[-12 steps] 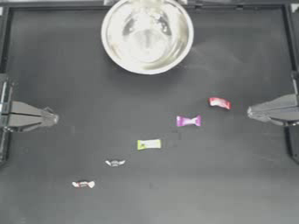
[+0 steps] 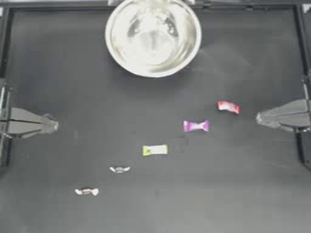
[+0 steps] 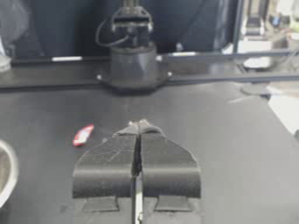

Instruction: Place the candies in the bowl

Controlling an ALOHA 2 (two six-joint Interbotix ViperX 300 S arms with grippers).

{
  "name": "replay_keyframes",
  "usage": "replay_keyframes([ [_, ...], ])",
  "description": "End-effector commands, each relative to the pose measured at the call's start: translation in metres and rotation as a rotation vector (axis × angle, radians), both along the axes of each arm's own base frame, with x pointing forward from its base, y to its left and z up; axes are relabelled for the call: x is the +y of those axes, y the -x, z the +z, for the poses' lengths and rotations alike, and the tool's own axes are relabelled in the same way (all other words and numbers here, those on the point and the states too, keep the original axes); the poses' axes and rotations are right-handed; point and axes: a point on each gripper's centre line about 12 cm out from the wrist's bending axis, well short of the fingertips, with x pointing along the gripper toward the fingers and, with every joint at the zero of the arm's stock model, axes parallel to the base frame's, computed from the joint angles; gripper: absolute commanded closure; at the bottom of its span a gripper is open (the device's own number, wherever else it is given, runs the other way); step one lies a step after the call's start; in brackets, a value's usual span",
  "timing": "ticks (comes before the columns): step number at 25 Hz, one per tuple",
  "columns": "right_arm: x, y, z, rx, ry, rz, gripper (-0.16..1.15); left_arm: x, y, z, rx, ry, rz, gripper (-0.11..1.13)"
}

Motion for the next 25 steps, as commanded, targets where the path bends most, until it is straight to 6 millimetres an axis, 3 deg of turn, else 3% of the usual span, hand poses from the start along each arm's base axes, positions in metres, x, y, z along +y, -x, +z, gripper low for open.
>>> replay_keyframes([
  [1,0.001,-0.002,0.010,-0.024,0.041,0.007,0.59,0.000,-0.003,0.011,-0.017,-0.014,0.001,0.57],
  [4,0.003,-0.003,0.012,-0.029,0.072,0.016,0.21,0.000,-0.004,0.010,-0.011,-0.014,0.002,0.10],
  [6,0.003,-0.003,0.014,-0.035,0.076,0.018,-0.06,0.000,-0.004,0.010,-0.009,-0.015,0.002,-0.09],
  [7,0.003,-0.003,0.016,-0.040,0.079,0.018,-0.11,0.000,-0.004,0.010,-0.005,-0.015,0.002,-0.06],
  [10,0.003,-0.003,0.016,-0.035,0.081,0.018,-0.01,0.000,-0.004,0.009,0.023,-0.017,0.002,0.05],
  [15,-0.003,-0.006,0.014,0.051,0.056,-0.011,-0.01,0.000,-0.005,0.009,0.043,-0.017,0.002,-0.01],
  [25,-0.058,0.000,0.006,0.587,-0.054,-0.285,-0.01,0.001,-0.014,0.005,0.087,-0.015,0.003,-0.01],
])
